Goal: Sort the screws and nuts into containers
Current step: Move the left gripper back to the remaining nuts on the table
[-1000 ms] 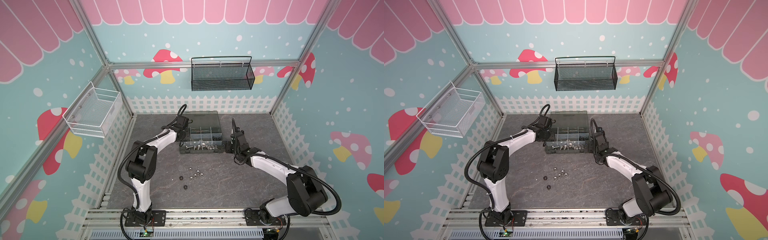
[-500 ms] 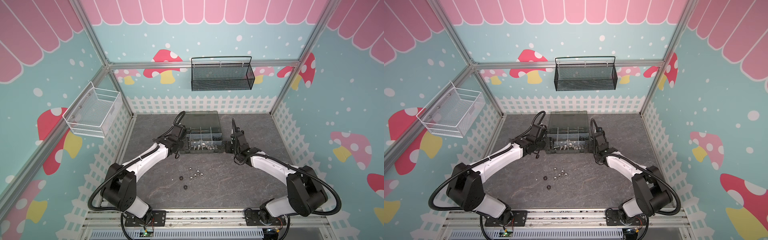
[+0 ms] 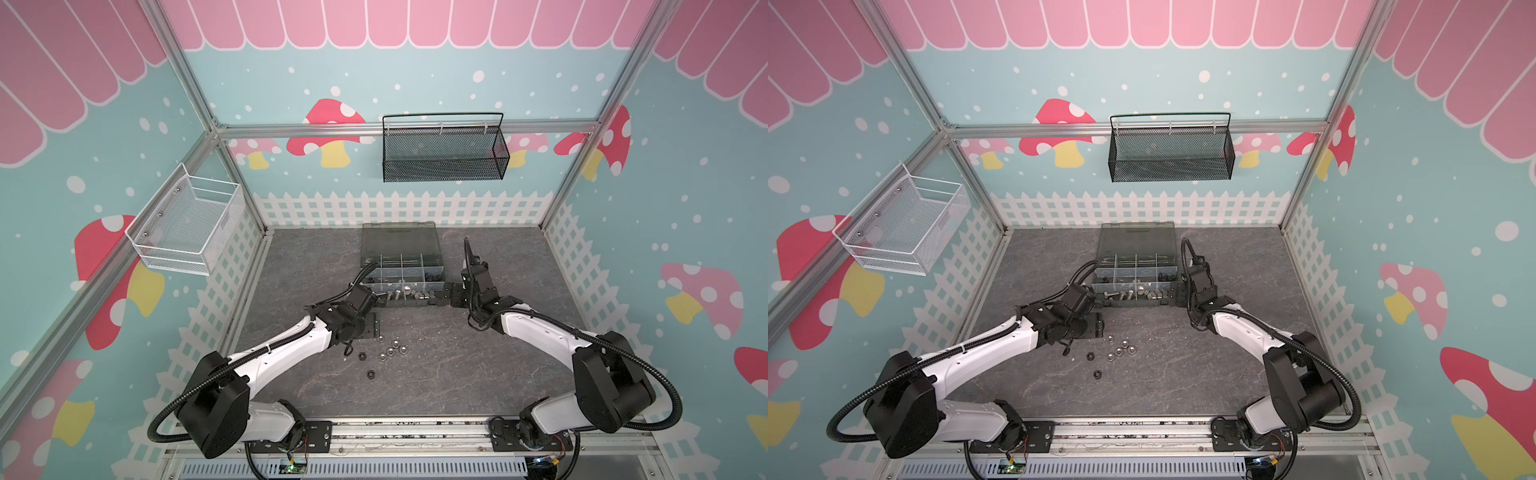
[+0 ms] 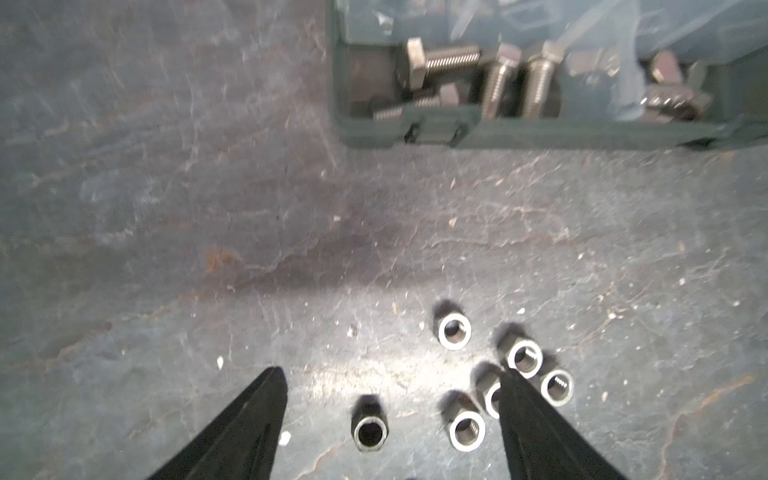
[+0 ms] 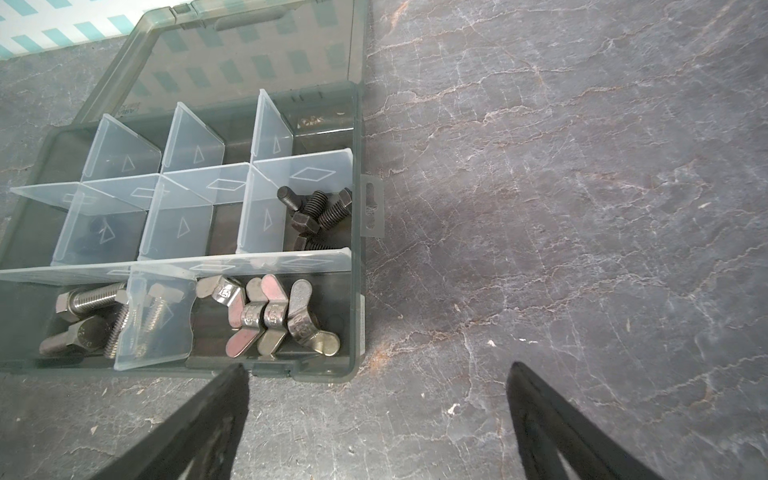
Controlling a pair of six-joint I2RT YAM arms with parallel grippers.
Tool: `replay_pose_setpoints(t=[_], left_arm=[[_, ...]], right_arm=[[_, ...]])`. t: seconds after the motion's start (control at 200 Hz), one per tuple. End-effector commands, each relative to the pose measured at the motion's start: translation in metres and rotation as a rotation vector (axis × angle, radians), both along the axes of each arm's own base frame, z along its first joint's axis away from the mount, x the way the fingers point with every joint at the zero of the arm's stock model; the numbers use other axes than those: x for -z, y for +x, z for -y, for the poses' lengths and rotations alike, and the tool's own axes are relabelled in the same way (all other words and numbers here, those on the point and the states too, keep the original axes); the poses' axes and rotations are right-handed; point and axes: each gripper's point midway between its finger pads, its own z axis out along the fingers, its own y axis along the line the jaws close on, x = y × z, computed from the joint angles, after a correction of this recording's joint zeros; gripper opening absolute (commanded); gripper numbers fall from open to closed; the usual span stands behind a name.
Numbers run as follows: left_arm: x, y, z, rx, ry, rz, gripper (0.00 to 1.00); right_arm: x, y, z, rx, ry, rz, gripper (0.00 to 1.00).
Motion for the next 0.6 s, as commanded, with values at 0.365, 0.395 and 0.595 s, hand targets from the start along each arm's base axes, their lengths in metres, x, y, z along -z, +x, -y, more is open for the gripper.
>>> replay_pose_setpoints(t=[0.365, 0.395, 0.595], left_arm=[[0.049, -0.051, 0.002, 0.010, 0.062, -0.199, 0.58], [0.051, -0.052, 0.002, 0.012, 0.067, -0.207, 0.56], [0.062, -0.057, 0.000, 0.021, 0.088, -0.247, 0.48]], right_arm=[[0.010, -0.001, 0.002, 0.016, 0.010, -0.022, 0.98], [0.009, -0.001, 0.002, 0.015, 0.009, -0.021, 0.98], [0.010, -0.002, 0.003, 0.019, 0.004, -0.024, 0.98]])
